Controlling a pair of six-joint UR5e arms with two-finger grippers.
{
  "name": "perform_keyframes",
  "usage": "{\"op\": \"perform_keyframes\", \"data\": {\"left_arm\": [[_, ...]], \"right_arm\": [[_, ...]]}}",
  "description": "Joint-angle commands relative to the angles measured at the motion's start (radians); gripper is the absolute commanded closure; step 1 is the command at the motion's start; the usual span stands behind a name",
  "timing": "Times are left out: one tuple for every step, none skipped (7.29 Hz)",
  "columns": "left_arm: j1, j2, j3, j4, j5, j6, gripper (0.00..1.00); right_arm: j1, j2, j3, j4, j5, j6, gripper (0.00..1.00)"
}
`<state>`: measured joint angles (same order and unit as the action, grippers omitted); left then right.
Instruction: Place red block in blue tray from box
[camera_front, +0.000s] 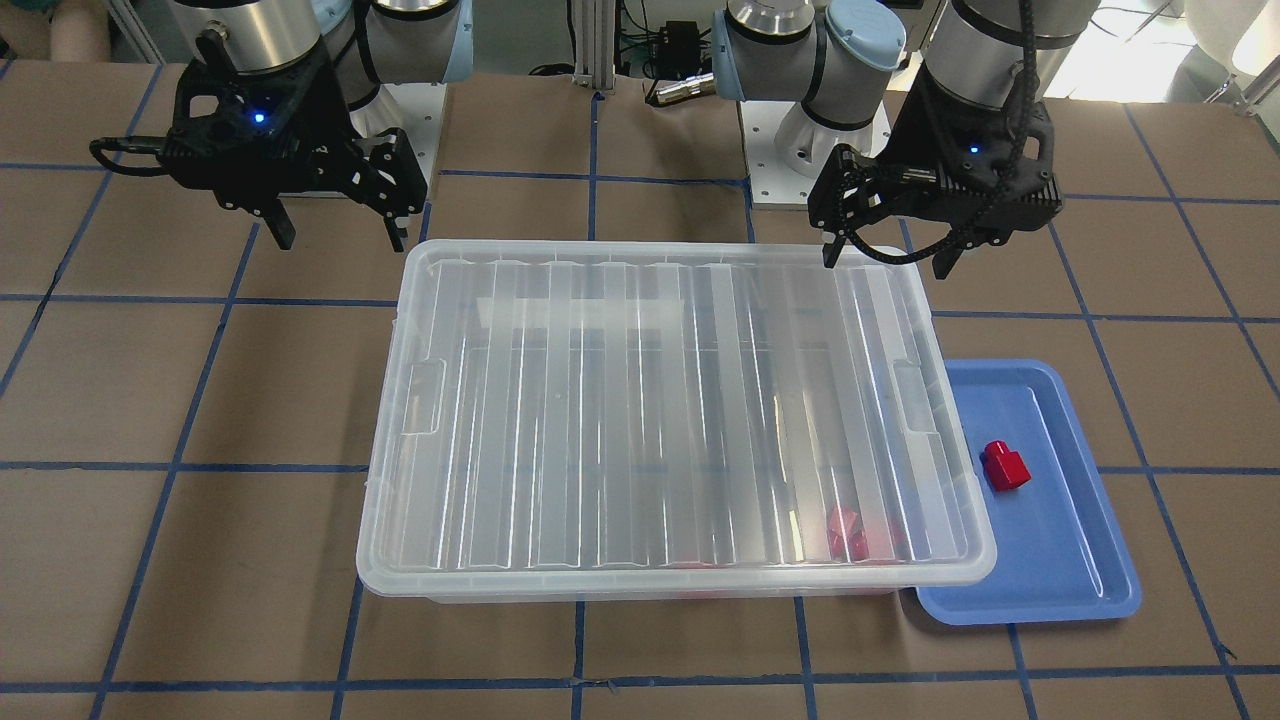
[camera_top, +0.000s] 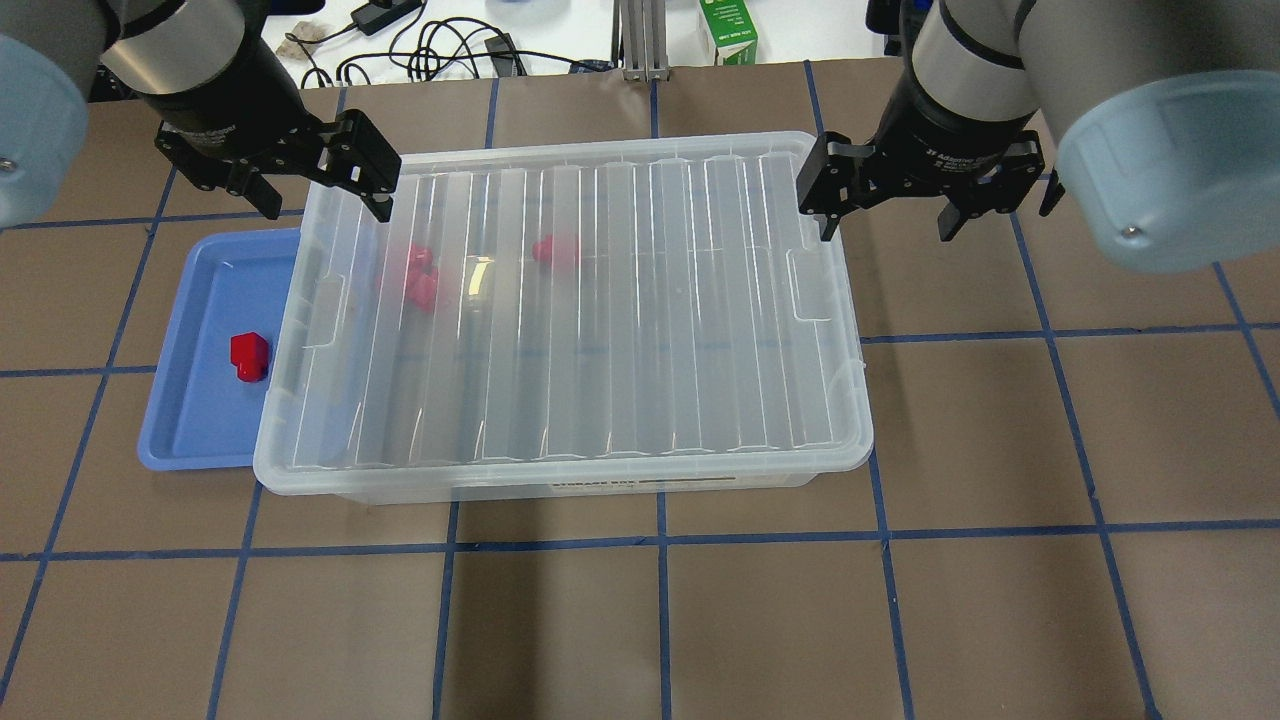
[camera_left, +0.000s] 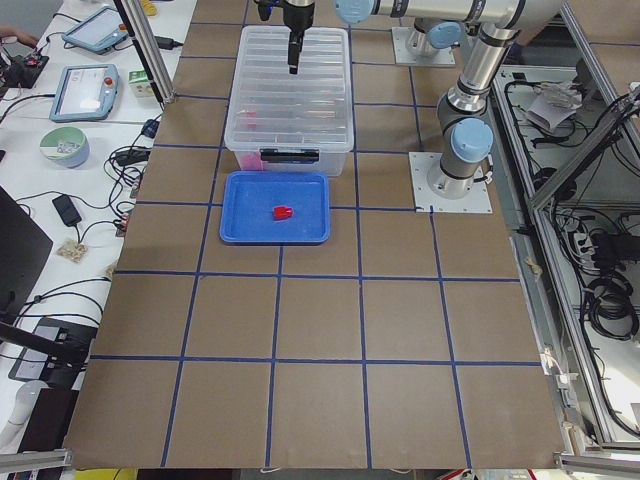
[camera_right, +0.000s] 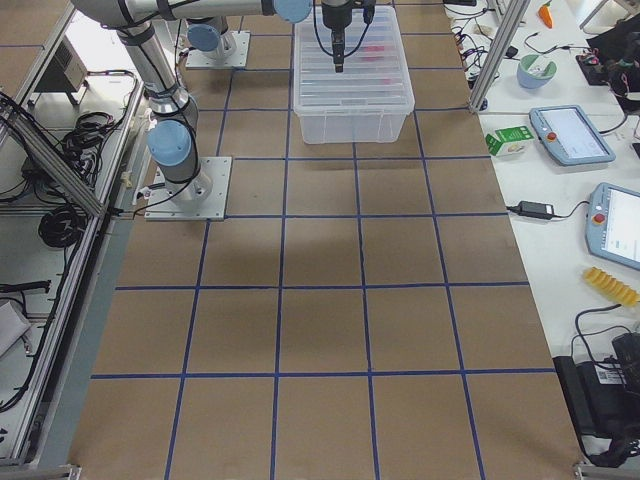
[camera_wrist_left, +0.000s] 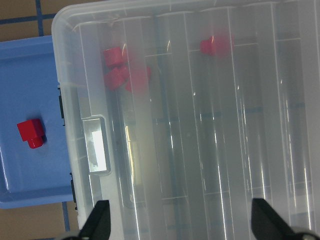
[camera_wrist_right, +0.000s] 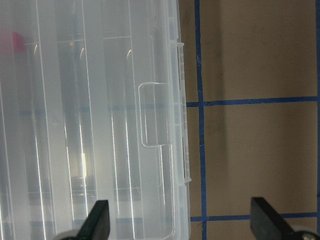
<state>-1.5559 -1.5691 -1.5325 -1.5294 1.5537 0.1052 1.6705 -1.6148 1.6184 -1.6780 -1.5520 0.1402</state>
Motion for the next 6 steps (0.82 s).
{"op": "perform_keyframes", "data": {"left_arm": [[-0.001,-0.002,-0.001,0.002,-0.004,-0.001,0.0],[-0.001,-0.008,-0.002,0.002,-0.004,-0.001,0.0],[-0.004,-0.014,-0.003,0.002,-0.001,-0.001,0.0],[-0.004,-0.005,-0.003,-0.002,0.0,-0.002,0.0],[-0.004,-0.003,-0.003,-0.002,0.0,-0.001,0.0],[-0.004,-0.003,-0.003,-0.002,-0.001,-0.001,0.0]], "right_arm": [[-0.003,-0.002,0.001,0.003,-0.003,0.004,0.0],[-0.002,-0.004,0.001,0.003,-0.002,0.004,0.0],[-0.003,-0.004,0.0,0.003,-0.002,0.004,0.0],[-0.002,-0.004,-0.002,0.003,-0.002,0.004,0.0],[-0.002,-0.004,-0.002,0.003,-0.002,0.004,0.0],[0.002,-0.004,-0.002,0.003,-0.003,0.004,0.0]]}}
